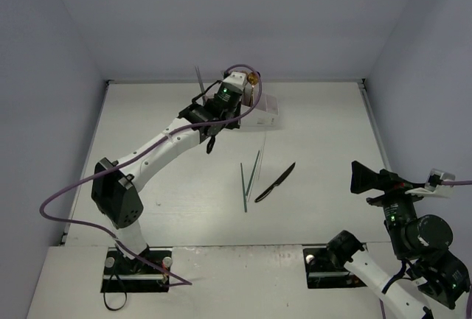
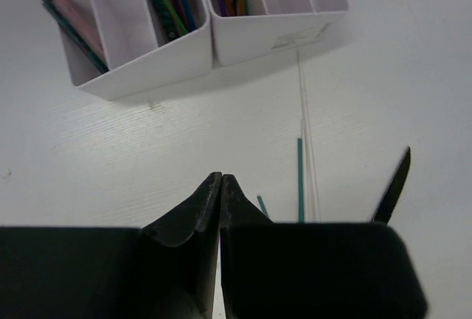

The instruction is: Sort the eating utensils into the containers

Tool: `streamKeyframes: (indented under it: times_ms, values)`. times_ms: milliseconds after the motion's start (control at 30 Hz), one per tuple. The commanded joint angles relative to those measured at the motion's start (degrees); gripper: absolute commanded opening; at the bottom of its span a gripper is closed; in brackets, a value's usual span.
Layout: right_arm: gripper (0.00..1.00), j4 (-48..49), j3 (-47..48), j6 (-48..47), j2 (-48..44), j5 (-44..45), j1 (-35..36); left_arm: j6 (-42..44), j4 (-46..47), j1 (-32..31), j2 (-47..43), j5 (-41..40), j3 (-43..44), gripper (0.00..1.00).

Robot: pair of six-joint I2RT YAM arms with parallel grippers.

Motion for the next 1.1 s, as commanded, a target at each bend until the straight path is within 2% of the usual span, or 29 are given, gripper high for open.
streamKeyframes:
  times_ms: [0,100,233,567,1067]
  values:
    - [1.00,3.44,2.18,-1.38,2.93,0.26,0.23,4.23,2.24,-3.21,0.61,14.93,2.56,0.10]
    - [1.00,3.36,1.66,-1.73,3.71,0.55,0.23,6.22,-1.30,-6.89,3.14,16.61,2.98,0.22]
    - [1.00,3.28,0.89,-1.48,4.30,0.76,0.23,5.75,-3.77,-10.22,8.14,17.47,2.98,0.34]
    - [1.00,3.10,0.34,-0.98,3.41,0.63,0.23,5.45,-9.75,-16.09,21.14,17.26,12.13,0.35]
    - [1.00,2.57,0.64,-0.17,3.17,0.15,0.23,5.27,-16.28,-16.90,30.73,15.11,18.79,0.35]
